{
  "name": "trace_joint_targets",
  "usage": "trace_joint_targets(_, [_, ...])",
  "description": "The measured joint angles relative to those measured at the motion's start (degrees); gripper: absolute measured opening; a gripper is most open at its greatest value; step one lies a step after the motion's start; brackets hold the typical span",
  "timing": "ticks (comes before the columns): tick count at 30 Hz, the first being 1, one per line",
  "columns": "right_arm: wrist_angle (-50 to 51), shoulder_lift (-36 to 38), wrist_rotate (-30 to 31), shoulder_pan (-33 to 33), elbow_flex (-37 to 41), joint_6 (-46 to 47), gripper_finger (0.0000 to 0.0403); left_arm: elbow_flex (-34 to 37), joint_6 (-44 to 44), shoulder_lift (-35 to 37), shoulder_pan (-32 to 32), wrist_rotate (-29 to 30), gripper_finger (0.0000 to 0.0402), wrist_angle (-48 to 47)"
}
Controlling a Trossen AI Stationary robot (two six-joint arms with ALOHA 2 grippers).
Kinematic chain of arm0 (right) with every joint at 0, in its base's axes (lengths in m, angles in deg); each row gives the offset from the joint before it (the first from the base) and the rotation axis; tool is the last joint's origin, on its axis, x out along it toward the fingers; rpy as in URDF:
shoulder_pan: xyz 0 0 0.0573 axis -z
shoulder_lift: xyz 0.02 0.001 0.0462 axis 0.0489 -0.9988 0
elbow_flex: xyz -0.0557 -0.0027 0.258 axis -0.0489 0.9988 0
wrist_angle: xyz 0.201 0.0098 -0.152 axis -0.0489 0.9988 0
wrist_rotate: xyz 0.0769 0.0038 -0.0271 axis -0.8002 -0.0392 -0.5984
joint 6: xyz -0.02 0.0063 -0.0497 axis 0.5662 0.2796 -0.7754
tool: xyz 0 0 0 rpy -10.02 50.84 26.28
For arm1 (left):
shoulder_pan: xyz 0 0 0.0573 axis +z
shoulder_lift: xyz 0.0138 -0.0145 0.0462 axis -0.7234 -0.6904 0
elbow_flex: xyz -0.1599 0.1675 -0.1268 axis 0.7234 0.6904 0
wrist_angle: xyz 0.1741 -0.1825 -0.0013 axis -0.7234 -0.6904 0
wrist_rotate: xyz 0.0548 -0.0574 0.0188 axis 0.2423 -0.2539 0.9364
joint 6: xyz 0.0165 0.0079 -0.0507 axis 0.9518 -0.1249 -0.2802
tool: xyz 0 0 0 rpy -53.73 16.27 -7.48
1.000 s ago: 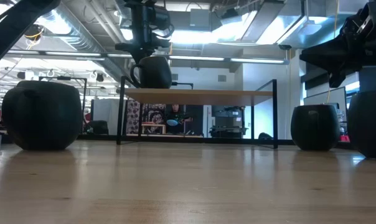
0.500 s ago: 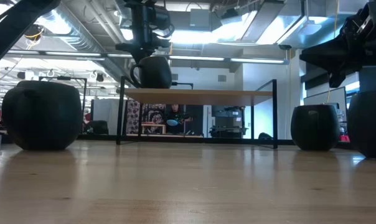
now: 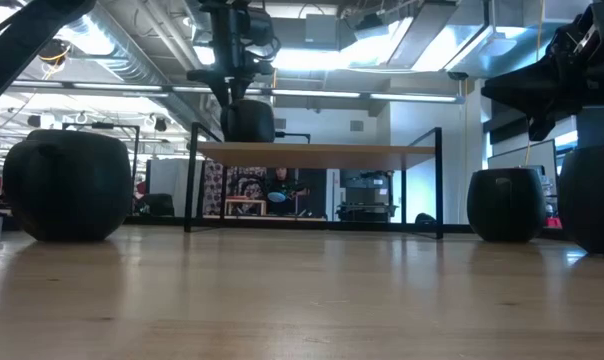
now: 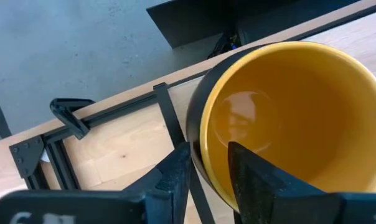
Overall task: Place coffee mugs
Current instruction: Put the yellow mug on the shelf
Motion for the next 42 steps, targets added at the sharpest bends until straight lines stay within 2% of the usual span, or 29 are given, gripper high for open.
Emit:
trace_joint_targets(6, [0.00,0.00,-0.02,0.01,0.00,-0.01,0.0044,0.00,2.80,0.75,-0.02,-0.73,0.0104,-0.05])
trace_joint_targets(14, [-0.22,0.00,-0.02,0.01,0.02,-0.01,0.0044,0.00,10.02,5.63,-0.50,-0.69,0.0104,0.63])
trace_joint_targets(22, [-0.42,0.02,-0.04,0.00,0.07,0.00,0.0044,0.00,22.10,11.87,-3.43,-2.34,0.0104,2.54])
trace_joint_targets(26, [-0.42,0.02,-0.02,0.02,0.07,0.00,0.0044,-0.07,23.65,14.83,-4.71,-3.26,0.0104,4.89])
trace_joint_targets(30, [-0.26,0.02,0.04,0.02,0.06,0.00,0.0044,0.76,23.65,15.65,-4.58,-1.29,0.0104,4.75])
trace_joint_targets(34, [-0.22,0.02,0.05,0.00,0.04,-0.02,0.0044,8.21,23.67,18.50,-4.62,0.14,0.0104,6.61])
trace_joint_targets(42, [-0.15,0.02,0.09,0.02,0.04,-0.02,0.0044,36.57,19.12,30.82,-4.57,0.44,0.0104,27.01])
